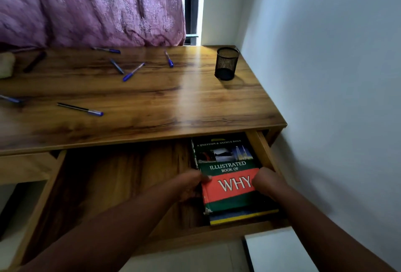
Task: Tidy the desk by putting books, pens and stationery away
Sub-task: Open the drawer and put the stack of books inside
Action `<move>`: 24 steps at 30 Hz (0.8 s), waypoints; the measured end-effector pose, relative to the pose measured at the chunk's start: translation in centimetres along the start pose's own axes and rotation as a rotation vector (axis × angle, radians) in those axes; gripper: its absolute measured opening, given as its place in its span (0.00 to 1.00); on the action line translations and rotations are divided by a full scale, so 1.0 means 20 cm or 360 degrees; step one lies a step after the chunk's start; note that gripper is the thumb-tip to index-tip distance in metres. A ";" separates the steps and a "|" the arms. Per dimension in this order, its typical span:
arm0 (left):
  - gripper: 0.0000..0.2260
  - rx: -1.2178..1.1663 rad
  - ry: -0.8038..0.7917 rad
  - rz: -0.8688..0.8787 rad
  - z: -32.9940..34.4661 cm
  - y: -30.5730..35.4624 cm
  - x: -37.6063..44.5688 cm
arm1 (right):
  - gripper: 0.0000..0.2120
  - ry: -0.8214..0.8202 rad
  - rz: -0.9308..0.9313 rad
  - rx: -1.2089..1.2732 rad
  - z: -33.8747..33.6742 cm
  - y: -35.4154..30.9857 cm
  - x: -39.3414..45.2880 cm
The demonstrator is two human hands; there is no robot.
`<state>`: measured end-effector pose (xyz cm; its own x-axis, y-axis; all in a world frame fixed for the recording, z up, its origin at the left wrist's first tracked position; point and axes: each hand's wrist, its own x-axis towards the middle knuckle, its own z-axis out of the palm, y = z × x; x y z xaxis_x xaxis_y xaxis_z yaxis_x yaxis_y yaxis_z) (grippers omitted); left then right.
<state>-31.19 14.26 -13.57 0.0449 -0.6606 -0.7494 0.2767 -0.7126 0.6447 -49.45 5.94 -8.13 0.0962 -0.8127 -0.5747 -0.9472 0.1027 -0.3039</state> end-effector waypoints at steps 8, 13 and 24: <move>0.13 0.0277 0.0287 0.0138 0.02 0.01 0.10 | 0.13 0.0057 -0.0041 0.0014 0.04 0.02 0.06; 0.15 0.1177 0.0275 0.0069 -0.03 0.04 0.01 | 0.09 0.0400 -0.0403 -0.0602 0.07 0.07 -0.04; 0.33 0.2362 0.0785 0.0910 -0.11 -0.35 -0.64 | 0.21 0.0601 -0.1384 -0.0250 0.29 0.26 -0.30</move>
<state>-31.65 28.20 -8.83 0.1711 -0.9708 -0.1679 -0.9604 -0.2023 0.1913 -53.11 14.61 -10.61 0.7054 -0.7024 0.0945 -0.6239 -0.6787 -0.3875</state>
